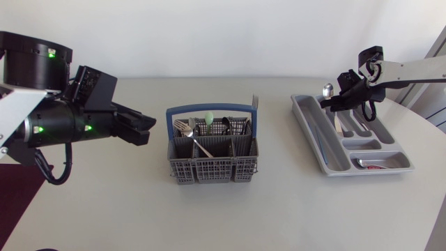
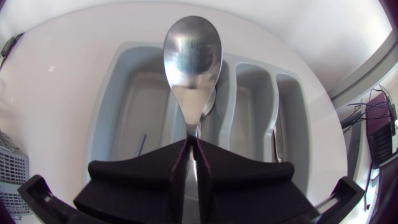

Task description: Sort the cutlery from the basket into the organizer compartments.

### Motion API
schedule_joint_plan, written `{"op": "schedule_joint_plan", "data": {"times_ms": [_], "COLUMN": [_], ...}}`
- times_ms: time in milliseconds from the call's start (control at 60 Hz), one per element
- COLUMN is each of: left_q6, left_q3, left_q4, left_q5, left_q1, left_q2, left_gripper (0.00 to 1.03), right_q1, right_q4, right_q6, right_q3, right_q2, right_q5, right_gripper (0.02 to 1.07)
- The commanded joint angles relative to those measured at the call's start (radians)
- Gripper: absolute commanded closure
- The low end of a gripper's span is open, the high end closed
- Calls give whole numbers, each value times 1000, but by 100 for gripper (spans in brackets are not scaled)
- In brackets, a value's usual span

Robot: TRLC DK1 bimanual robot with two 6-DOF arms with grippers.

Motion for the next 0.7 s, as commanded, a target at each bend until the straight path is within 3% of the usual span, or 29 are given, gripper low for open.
{"op": "schedule_joint_plan", "data": {"times_ms": [0, 117, 250, 367, 500, 683], "left_q6": [22, 23, 23, 27, 30, 36], "left_q3": [-37, -45, -49, -58, -69, -91], "left_q4": [12, 14, 14, 14, 14, 14], "left_q5": [15, 23, 31, 38, 61, 89], "left_q1": [8, 11, 11, 21, 37, 56], "left_q2": [-21, -30, -39, -49, -53, -65], "left_gripper": [52, 52, 52, 52, 52, 50], "right_q1": [2, 1, 4, 7, 7, 21], "right_q4": [0, 0, -1, -3, -1, 37], "right_q6": [24, 21, 23, 24, 26, 15], "right_q3": [-18, -22, -24, -28, -51, -168], "right_q2": [28, 40, 49, 49, 31, -103], "right_q5": [9, 11, 17, 23, 28, 40], "right_gripper": [101, 100, 80, 77, 56, 54]}}
